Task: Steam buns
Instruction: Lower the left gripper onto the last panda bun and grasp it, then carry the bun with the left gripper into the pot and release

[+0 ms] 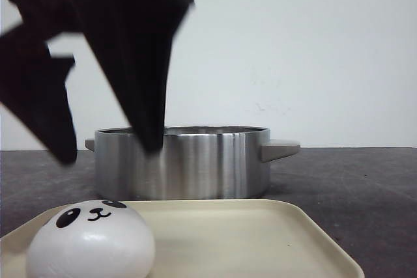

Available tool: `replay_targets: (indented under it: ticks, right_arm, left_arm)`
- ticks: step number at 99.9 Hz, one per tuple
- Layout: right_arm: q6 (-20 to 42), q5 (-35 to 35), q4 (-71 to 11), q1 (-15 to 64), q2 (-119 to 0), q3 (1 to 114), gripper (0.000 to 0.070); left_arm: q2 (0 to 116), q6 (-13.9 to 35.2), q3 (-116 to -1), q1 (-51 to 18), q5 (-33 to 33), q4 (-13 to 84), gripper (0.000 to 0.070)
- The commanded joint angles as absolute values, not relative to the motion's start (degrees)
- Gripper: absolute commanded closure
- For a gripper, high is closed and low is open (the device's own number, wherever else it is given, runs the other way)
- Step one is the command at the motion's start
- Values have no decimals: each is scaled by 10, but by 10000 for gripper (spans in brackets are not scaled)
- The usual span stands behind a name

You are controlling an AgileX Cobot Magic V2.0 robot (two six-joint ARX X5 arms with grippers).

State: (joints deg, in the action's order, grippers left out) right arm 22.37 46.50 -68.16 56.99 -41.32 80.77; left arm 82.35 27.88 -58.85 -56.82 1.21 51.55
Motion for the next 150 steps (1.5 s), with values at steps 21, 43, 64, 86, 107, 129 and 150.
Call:
replay_targets:
  ticks: [21, 43, 64, 86, 107, 129, 150]
  right_arm:
    - [232, 465, -674, 576, -417, 816, 700]
    - [232, 465, -676, 576, -417, 816, 700]
    - [232, 466, -675, 576, -417, 816, 700]
    - [234, 466, -673, 576, -417, 816, 700]
    - [234, 470, -670, 576, -417, 816, 700]
    - [232, 470, -653, 576, -417, 816, 700]
    - [231, 470, -646, 576, -418, 816, 700]
  left_arm:
    - [917, 269, -594, -573, 8, 511, 125]
    - [950, 247, -594, -569, 8, 499, 175]
    - [954, 212, -594, -568, 8, 495, 700]
    - [943, 171, -595, -568, 8, 504, 700]
    - [863, 152, -669, -568, -2, 548, 700]
    - [841, 0, -827, -532, -44, 555, 700]
    - [913, -107, -900, -430, -45, 543, 700]
